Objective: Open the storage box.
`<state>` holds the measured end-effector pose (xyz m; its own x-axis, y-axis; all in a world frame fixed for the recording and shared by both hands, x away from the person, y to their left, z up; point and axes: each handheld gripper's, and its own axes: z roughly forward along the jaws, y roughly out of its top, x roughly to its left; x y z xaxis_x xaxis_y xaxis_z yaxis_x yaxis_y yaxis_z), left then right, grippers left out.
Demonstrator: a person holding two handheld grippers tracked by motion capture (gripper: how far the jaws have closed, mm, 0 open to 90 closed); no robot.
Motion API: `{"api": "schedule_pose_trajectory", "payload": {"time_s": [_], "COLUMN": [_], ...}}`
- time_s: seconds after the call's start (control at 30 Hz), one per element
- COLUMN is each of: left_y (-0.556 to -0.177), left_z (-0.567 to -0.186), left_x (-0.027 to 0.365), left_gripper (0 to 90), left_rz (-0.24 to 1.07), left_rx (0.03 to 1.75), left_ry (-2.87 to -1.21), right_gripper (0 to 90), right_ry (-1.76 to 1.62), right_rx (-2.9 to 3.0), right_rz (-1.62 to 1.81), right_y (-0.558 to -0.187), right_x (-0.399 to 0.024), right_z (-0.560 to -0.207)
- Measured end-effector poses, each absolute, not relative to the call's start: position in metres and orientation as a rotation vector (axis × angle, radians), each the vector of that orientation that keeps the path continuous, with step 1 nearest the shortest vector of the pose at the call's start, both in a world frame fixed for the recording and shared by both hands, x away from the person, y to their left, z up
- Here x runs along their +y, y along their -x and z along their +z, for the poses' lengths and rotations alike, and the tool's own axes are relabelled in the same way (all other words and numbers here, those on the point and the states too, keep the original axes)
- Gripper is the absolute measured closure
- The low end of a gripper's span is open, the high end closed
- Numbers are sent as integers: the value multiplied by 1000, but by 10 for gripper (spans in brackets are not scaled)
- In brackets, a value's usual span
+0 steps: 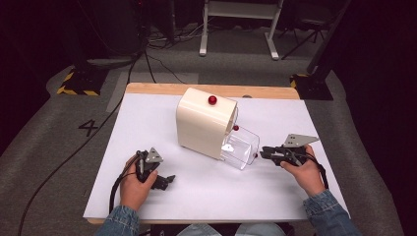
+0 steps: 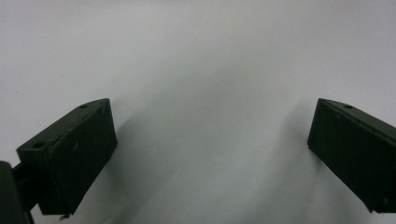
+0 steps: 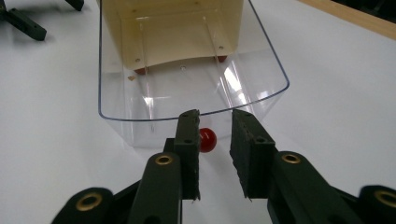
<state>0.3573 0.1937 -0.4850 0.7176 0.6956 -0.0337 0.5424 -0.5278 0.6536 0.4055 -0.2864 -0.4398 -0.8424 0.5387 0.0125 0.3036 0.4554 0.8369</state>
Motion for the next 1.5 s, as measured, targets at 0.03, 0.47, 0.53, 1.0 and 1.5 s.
{"api": "schedule_pose_trajectory", "payload": {"time_s": [0.03, 0.47, 0.53, 1.0, 1.5], "left_y": [-357, -357, -357, -357, -356], "left_z": [-485, -485, -485, -486, -486], "left_x": [194, 193, 193, 193, 193], "left_gripper": [12, 4, 4, 4, 6], "left_rz": [303, 304, 306, 311, 323], "left_rx": [936, 934, 933, 931, 926], "left_ry": [-2268, -2268, -2268, -2264, -2265], "right_gripper": [709, 548, 547, 550, 688], "right_ry": [-733, -714, -694, -632, -567], "right_rx": [2449, 2406, 2409, 2436, 2400], "right_rz": [1337, 1398, 1399, 1420, 1549], "right_y": [-405, -402, -403, -433, -448], "right_x": [-288, -271, -266, -223, -205], "right_z": [-438, -395, -390, -390, -394]}}
